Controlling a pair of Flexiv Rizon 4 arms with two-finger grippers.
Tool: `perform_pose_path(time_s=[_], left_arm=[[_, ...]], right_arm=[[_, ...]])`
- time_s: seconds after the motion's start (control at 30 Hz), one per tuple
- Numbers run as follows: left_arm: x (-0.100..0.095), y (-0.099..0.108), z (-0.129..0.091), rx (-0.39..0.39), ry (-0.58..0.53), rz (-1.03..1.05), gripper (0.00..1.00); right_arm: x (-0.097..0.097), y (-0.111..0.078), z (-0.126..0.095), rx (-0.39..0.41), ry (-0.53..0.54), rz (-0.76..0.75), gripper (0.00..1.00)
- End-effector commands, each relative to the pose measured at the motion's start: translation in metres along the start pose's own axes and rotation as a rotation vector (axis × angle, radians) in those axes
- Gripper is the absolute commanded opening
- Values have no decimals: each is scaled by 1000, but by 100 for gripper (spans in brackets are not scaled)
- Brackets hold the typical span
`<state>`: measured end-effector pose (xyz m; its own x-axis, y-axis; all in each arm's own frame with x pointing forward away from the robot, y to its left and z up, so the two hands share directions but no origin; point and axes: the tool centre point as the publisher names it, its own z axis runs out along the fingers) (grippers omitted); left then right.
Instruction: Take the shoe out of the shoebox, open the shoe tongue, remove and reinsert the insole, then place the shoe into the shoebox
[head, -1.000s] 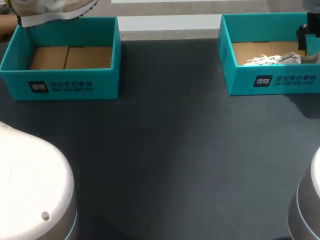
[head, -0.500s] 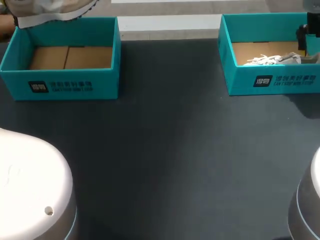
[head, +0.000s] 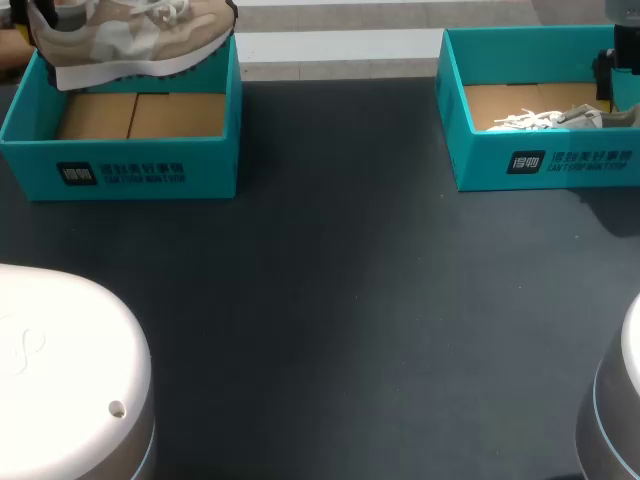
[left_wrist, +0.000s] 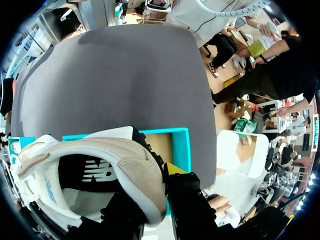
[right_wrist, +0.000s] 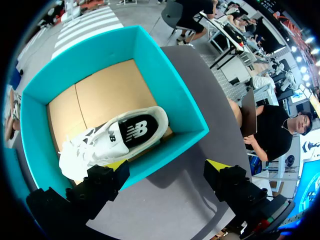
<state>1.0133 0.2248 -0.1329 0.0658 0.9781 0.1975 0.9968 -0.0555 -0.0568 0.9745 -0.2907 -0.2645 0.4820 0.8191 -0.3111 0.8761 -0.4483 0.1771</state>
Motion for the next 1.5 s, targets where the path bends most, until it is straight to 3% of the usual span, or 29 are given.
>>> perform_pose_path(time_s=[0.03, 0.37, 0.53, 0.97, 1.17, 1.5], left_arm=[[-28, -45, -8, -184, 56, 0, 0], [-107, -116, -14, -176, 33, 26, 0], [-129, -132, -17, -184, 35, -13, 0], [-212, -180, -22, -203, 2, 142, 0], [-255, -194, -18, -201, 8, 208, 0], [-309, -198, -12, -177, 12, 214, 0]], right_arm=[[-1, -1, 0, -2, 2, 1, 100], [-1, -1, 0, -2, 2, 1, 100], [-1, -1, 0, -2, 2, 1, 100], [-1, -1, 0, -2, 2, 1, 100], [-1, -1, 0, -2, 2, 1, 100], [-1, -1, 0, -2, 2, 1, 100]])
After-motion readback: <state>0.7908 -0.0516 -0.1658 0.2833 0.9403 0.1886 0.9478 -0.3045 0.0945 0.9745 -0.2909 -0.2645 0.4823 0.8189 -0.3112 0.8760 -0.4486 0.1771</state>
